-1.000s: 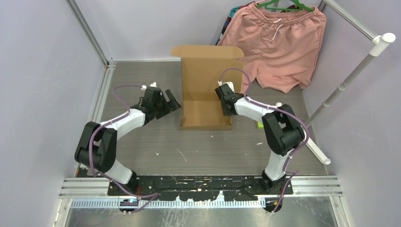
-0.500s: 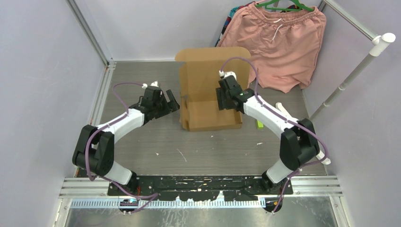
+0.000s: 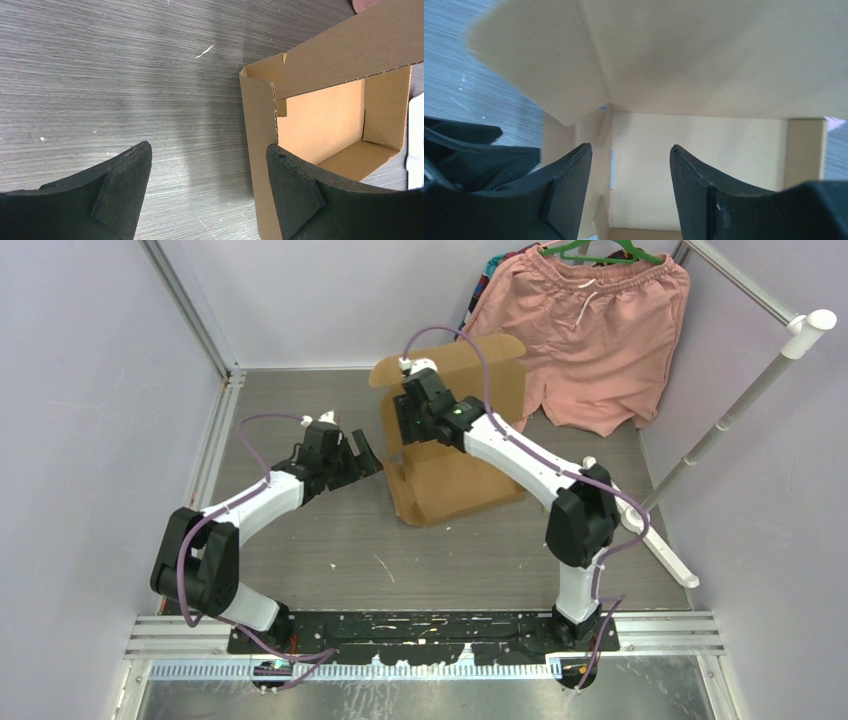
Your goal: Fold the paper box
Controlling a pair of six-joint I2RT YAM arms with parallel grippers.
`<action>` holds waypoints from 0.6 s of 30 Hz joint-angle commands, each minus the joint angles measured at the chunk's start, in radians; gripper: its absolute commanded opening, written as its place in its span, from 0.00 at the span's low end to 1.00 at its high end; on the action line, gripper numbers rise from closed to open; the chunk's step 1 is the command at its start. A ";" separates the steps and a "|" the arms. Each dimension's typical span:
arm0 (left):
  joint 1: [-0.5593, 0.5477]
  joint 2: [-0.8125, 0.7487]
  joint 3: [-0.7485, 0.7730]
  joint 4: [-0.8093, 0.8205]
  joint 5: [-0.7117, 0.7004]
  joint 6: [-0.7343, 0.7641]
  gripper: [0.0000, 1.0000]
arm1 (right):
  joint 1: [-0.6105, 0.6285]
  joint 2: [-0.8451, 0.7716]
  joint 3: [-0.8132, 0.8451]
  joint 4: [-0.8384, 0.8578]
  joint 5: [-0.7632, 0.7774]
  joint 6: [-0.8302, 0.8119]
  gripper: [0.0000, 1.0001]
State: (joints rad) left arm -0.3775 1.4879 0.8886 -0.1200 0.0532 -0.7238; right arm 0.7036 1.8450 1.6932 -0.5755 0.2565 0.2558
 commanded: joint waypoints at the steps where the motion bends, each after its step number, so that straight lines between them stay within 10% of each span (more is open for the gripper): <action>1: 0.000 -0.059 -0.005 0.022 -0.015 0.028 0.84 | 0.073 0.050 0.180 -0.059 0.052 -0.025 0.65; 18: 0.126 -0.206 -0.119 -0.043 0.033 -0.003 0.84 | 0.235 0.376 0.614 -0.316 0.524 0.066 0.65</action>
State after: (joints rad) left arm -0.2588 1.3247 0.7818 -0.1711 0.0505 -0.7250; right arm 0.9398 2.1601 2.2063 -0.8295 0.5858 0.2726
